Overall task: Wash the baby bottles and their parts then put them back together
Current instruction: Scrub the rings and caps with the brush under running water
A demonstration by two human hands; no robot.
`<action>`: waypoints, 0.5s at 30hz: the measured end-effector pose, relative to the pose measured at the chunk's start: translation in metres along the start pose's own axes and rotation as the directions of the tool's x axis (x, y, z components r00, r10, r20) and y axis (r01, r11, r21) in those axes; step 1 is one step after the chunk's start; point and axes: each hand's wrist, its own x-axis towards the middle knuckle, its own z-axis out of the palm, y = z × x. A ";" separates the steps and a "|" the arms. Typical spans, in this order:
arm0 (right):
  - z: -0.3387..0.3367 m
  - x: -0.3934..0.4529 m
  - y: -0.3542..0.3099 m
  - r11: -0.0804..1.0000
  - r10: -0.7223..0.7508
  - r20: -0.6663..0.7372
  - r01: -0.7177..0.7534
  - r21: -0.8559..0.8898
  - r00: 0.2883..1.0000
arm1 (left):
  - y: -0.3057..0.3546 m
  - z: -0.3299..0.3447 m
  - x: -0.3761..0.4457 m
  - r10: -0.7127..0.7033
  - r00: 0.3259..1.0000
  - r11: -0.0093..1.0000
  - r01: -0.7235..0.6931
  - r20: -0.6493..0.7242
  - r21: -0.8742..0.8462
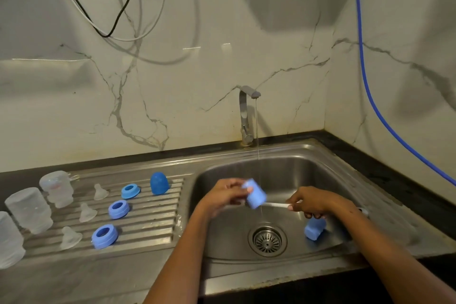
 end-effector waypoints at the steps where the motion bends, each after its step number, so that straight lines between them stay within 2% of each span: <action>1: -0.001 0.000 0.000 1.000 0.000 -0.005 0.000 -0.002 1.000 | 0.001 0.000 0.002 0.017 0.999 1.000 -0.017 -0.044 0.010; 2: -0.002 0.000 0.000 1.000 -0.001 -0.011 0.001 0.004 1.000 | 0.004 -0.002 0.002 0.006 0.995 1.000 -0.008 -0.099 -0.025; 5: -0.003 -0.001 0.002 1.000 0.000 -0.018 0.000 -0.001 1.000 | 0.007 -0.009 0.001 -0.017 0.969 0.997 0.035 -0.245 0.071; 9: -0.002 -0.002 0.002 1.000 -0.022 -0.010 0.023 0.015 1.000 | 0.020 -0.049 -0.016 0.004 0.885 0.999 -0.025 -0.466 -0.040; 15: 0.001 -0.002 0.003 0.999 -0.051 0.016 0.051 0.010 0.999 | -0.011 -0.116 -0.056 -0.075 0.820 0.997 0.074 -0.567 -0.025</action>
